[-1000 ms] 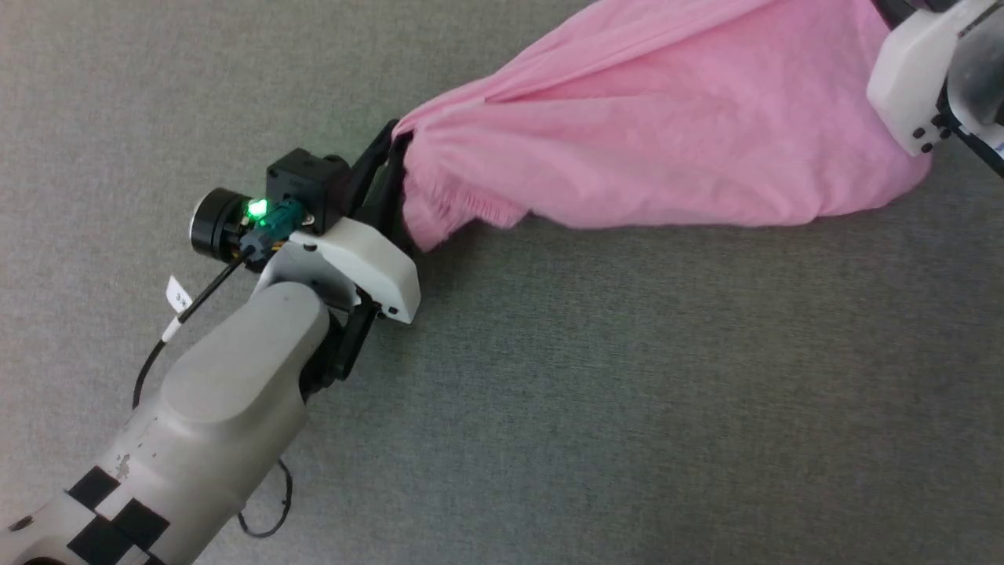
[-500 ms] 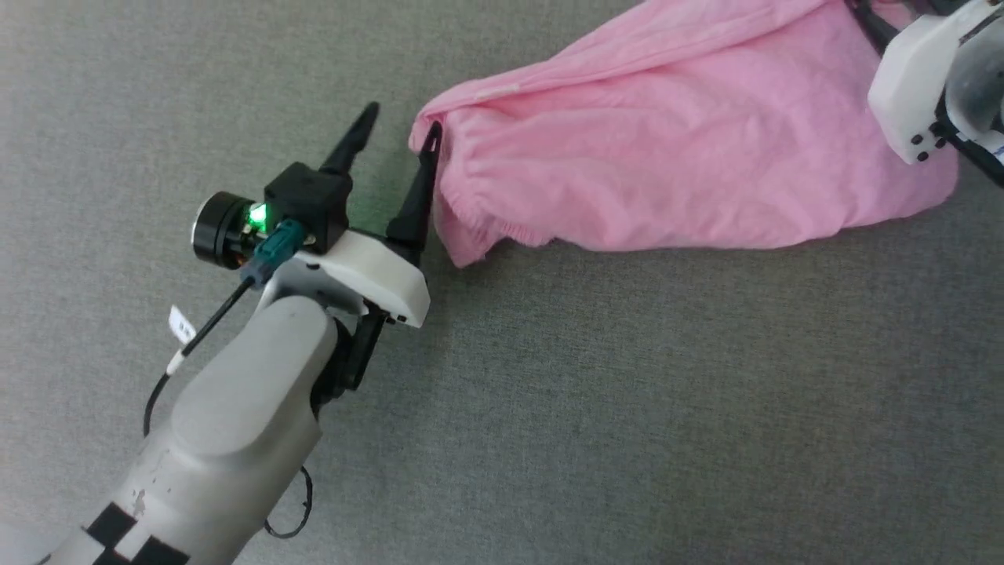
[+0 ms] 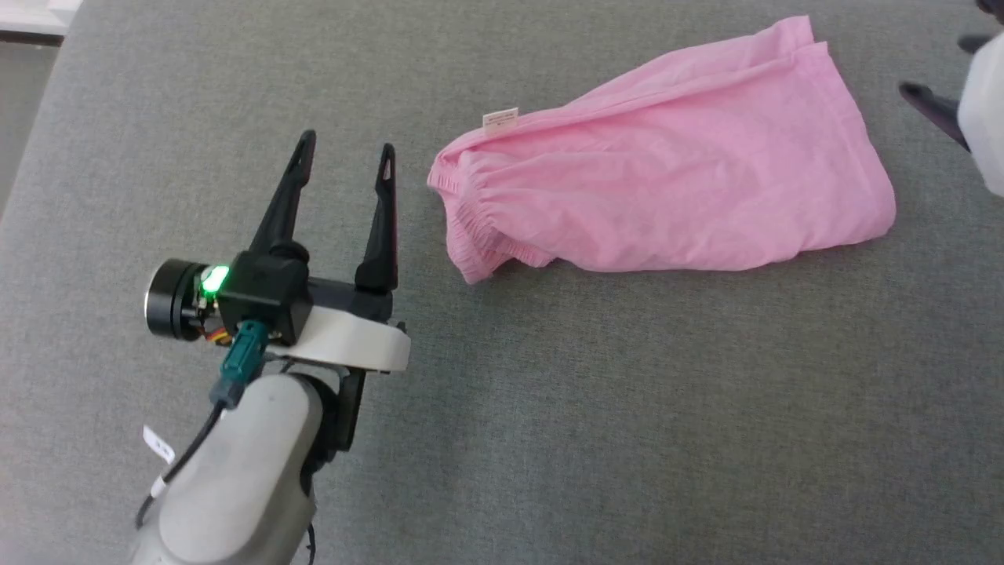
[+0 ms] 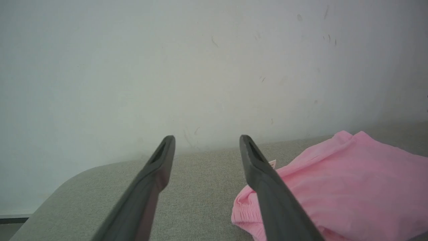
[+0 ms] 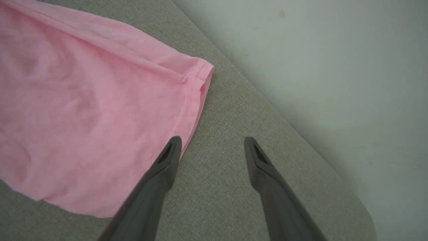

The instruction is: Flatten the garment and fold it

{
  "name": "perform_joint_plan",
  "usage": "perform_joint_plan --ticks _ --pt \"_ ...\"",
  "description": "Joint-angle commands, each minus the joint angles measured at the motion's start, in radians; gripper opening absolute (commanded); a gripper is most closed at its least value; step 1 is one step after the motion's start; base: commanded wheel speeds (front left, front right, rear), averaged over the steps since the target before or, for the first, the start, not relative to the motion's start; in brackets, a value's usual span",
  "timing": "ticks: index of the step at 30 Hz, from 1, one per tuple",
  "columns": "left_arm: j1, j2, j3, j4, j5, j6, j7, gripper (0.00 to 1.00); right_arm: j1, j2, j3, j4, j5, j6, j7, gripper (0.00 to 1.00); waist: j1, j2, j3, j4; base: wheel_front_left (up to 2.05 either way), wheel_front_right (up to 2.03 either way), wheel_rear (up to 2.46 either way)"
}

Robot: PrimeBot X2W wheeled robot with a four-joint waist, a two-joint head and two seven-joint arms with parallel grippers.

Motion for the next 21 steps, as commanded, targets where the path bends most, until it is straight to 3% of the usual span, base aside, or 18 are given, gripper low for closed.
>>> perform_joint_plan --ticks 1,7,20,21 --pt "0.026 -0.019 0.019 -0.012 0.021 0.008 0.001 1.0 -0.008 -0.014 0.007 -0.016 0.037 -0.001 0.052 1.0 0.0004 0.0 0.009 0.014 0.0 0.0 0.0" --pt "0.047 -0.095 0.073 -0.037 0.093 -0.005 0.001 1.0 -0.007 -0.026 0.008 0.011 0.124 -0.001 0.184 1.0 0.0004 0.0 0.058 0.057 0.0 0.0 0.0" --pt "0.048 -0.208 0.169 -0.012 0.16 -0.1 0.001 1.0 0.119 0.067 0.016 0.142 0.145 -0.001 0.183 1.0 0.0004 0.0 0.097 0.109 0.0 0.0 0.0" --pt "0.048 -0.21 0.18 -0.006 0.161 -0.11 0.001 1.0 0.126 0.072 0.017 0.142 0.144 -0.001 0.174 0.47 0.0004 0.0 0.091 0.105 0.0 0.0 0.0"
